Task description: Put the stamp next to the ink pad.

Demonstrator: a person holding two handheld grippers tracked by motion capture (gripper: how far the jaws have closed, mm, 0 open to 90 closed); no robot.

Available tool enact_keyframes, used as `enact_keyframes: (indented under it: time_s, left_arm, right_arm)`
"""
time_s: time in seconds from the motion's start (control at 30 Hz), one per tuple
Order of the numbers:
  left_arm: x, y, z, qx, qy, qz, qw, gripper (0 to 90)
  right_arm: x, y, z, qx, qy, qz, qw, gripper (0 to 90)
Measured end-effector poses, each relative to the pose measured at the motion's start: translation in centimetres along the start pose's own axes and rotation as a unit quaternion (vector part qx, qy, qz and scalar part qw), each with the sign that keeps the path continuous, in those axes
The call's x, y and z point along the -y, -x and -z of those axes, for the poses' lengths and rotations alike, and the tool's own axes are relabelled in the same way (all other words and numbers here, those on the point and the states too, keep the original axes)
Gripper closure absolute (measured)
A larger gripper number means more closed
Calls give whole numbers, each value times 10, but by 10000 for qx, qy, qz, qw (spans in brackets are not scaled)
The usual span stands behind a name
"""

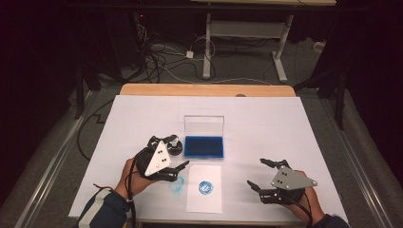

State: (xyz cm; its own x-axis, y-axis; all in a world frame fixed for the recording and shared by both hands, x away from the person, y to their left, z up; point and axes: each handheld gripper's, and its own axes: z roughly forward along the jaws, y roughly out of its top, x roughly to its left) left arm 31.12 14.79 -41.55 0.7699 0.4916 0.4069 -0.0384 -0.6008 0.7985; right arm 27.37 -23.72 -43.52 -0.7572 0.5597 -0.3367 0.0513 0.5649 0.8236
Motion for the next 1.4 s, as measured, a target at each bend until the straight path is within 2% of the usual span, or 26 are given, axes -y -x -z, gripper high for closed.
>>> enact_keyframes:
  time_s: [0.3,0.63,1.13,1.27,1.4]
  left_arm:
    - [10,3,8,-58,86,4,9999,170]
    - [25,7,14,-110,-43,9,9999,151]
    - [50,5,25,-125,-218,249,9994,151]
    - [58,4,27,-130,-249,365,9989,151]
    - [65,5,30,-153,-343,389,9985,151]
  right_arm:
    - [0,-1,0,13,-21,19,10000,230]
    - [1,-1,0,34,-20,13,10000,230]
    - [1,1,-1,70,-24,-16,10000,230]
    - [2,1,-1,80,-40,-24,10000,230]
    - [2,1,-1,86,-39,-34,10000,230]
